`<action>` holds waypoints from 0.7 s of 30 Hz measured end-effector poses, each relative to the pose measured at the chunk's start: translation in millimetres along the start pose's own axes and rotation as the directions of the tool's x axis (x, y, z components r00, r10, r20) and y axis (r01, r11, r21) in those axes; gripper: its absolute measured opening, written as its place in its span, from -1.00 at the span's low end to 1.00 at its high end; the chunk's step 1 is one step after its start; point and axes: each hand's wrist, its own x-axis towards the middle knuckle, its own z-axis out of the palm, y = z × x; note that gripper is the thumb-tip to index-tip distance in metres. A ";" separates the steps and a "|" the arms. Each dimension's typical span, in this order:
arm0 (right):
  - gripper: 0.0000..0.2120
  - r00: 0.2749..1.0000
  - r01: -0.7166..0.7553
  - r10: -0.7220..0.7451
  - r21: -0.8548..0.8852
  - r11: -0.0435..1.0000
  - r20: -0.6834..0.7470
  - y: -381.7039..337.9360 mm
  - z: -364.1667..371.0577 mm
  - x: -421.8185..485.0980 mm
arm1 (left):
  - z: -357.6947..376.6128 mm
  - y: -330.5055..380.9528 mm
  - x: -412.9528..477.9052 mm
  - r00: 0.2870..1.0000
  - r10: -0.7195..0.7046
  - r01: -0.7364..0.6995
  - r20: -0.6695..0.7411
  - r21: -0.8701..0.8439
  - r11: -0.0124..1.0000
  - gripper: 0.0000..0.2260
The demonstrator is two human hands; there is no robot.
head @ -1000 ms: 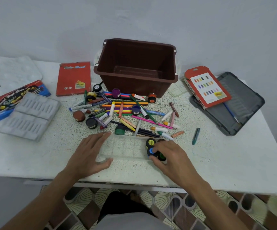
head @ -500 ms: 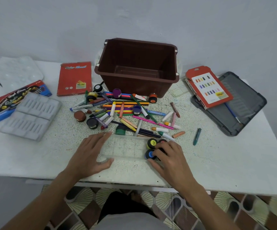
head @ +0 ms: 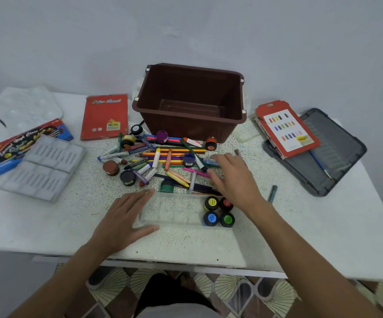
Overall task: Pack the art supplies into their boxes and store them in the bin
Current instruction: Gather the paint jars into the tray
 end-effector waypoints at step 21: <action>-0.82 0.996 -0.094 0.091 0.221 0.971 0.022 8.0 22.1 47.6 | 2.6 -4.1 1.8 0.997 -0.069 0.071 0.034 -0.059 0.996 -0.21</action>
